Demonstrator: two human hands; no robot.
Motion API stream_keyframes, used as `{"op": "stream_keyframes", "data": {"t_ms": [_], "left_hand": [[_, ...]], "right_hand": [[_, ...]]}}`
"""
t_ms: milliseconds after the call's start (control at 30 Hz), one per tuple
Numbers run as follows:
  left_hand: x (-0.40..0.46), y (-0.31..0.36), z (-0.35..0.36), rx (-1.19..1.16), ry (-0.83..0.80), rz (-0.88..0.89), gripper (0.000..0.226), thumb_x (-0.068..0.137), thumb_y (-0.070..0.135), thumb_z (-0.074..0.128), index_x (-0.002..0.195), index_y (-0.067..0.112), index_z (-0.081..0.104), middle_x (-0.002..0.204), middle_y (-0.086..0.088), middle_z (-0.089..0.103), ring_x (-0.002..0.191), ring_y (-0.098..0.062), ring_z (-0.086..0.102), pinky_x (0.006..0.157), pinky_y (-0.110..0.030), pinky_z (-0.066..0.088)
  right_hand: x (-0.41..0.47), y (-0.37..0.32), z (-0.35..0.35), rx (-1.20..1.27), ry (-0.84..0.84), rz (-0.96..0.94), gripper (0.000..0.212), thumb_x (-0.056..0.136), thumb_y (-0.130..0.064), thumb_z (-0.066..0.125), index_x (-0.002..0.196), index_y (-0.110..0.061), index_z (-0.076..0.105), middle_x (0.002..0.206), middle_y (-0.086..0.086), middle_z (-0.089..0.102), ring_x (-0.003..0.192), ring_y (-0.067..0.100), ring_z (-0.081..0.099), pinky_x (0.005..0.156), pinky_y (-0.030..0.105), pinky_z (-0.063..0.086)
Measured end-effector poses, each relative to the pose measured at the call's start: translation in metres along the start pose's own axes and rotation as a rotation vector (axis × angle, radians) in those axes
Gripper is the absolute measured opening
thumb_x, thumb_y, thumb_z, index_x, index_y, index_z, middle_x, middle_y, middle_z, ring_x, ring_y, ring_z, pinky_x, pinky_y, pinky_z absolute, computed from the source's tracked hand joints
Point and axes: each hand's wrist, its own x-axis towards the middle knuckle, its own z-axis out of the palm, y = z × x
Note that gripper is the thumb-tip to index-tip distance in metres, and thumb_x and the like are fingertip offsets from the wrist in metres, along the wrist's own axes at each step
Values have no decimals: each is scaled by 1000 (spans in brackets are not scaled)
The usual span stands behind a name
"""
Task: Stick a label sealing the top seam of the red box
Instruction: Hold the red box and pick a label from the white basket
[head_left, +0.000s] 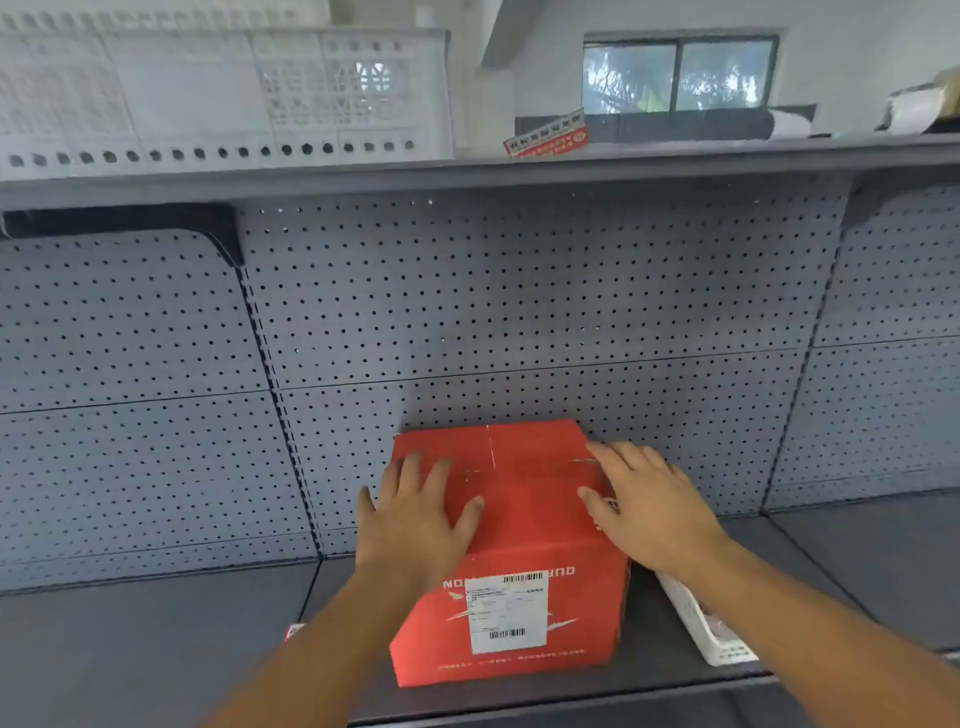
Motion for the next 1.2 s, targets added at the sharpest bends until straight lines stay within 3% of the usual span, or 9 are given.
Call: {"op": "stream_keyframes", "data": {"t_ms": [233, 400, 633, 767, 967, 1200], "left_hand": [[13, -18, 24, 37, -2, 66, 68, 88, 75, 20, 145, 40, 33, 157, 5, 27, 147, -23, 16, 118, -61, 16], [15, -20, 34, -14, 22, 65, 65, 89, 71, 26, 144, 37, 38, 156, 9, 35, 149, -22, 19, 117, -57, 25], [10, -20, 37, 6, 39, 69, 65, 92, 68, 27, 146, 34, 40, 157, 9, 38, 147, -18, 24, 115, -53, 28], [9, -20, 39, 5, 55, 60, 63, 93, 67, 28, 146, 35, 40, 157, 10, 38, 147, -17, 23, 115, -51, 27], [9, -20, 39, 11, 48, 50, 66, 91, 68, 23, 147, 36, 39, 158, 12, 37, 149, -16, 21, 116, -50, 26], [9, -20, 40, 14, 49, 40, 66, 91, 69, 24, 146, 37, 39, 157, 14, 37, 149, -15, 22, 116, -50, 27]], "right_hand": [[3, 5, 20, 61, -8, -40, 52, 98, -54, 43, 146, -32, 43, 143, -8, 52, 131, 17, 45, 107, 43, 42], [0, 7, 30, 140, -17, -77, 56, 94, -60, 44, 139, -27, 54, 139, -11, 56, 127, 13, 48, 107, 39, 44], [-8, 36, 28, 254, -132, -194, 51, 84, -66, 61, 124, -35, 66, 126, -25, 56, 121, -2, 44, 105, 19, 35], [-6, 48, 29, 352, -148, -197, 41, 82, -58, 72, 117, -38, 69, 123, -28, 58, 124, 1, 46, 103, 12, 30], [1, 53, 29, 372, -145, -217, 33, 80, -53, 77, 109, -38, 74, 118, -26, 62, 119, 4, 51, 105, 26, 39], [8, 52, 23, 310, -151, -267, 32, 82, -56, 72, 106, -34, 76, 114, -25, 64, 116, 4, 51, 103, 26, 39]]}}
